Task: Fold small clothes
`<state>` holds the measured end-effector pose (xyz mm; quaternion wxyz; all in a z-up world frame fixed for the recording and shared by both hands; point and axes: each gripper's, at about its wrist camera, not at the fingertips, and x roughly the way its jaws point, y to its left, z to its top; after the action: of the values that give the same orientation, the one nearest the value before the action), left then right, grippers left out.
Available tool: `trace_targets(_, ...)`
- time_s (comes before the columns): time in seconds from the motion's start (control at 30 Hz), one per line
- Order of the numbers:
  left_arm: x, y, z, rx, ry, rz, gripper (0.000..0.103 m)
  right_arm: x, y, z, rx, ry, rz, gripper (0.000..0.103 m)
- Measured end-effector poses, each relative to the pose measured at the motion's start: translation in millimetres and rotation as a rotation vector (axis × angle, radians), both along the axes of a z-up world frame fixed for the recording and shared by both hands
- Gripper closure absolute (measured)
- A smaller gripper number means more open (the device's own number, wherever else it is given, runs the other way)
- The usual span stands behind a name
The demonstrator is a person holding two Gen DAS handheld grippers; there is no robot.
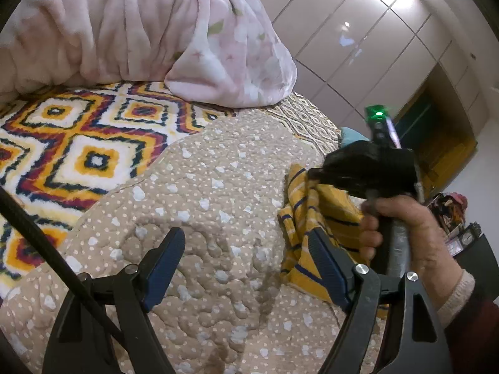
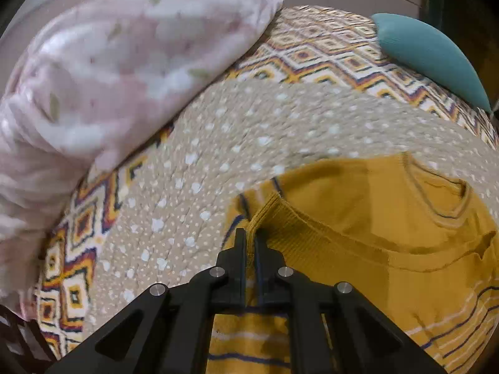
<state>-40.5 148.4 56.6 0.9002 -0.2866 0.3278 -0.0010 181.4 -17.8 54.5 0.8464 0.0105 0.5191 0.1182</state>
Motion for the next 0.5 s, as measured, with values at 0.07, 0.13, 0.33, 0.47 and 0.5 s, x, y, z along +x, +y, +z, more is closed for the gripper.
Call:
trace_targets(0.07, 1.0, -2.1, -0.1, 0.005, 0.005, -0.008, 0.023, 3.9, -0.3, -12.2, 0.017, 0.033, 0.02, 0.092)
trace_targets(0.13, 1.1, -4.9, 1.3, 0.006, 0.005, -0.016, 0.023, 1.6, -13.6, -7.7, 0.066, 0.025, 0.002, 0.088)
trace_targets(0.33, -0.9, -17.4, 4.2, 0.048, -0.001, -0.027, 0.023, -32.4, -75.0, 47.7, 0.121, -0.071, 0.02, 0.071)
trace_targets(0.47, -3.3, -24.6, 4.9, 0.053, -0.001, -0.037, 0.023, -48.2, -147.7, 44.8, 0.014, -0.044, -0.087, 0.07)
trace_targets(0.5, -3.4, -26.5, 5.0, 0.054, -0.001, -0.041, 0.023, -50.7, -169.4, 37.0, -0.007, -0.024, -0.133, 0.07)
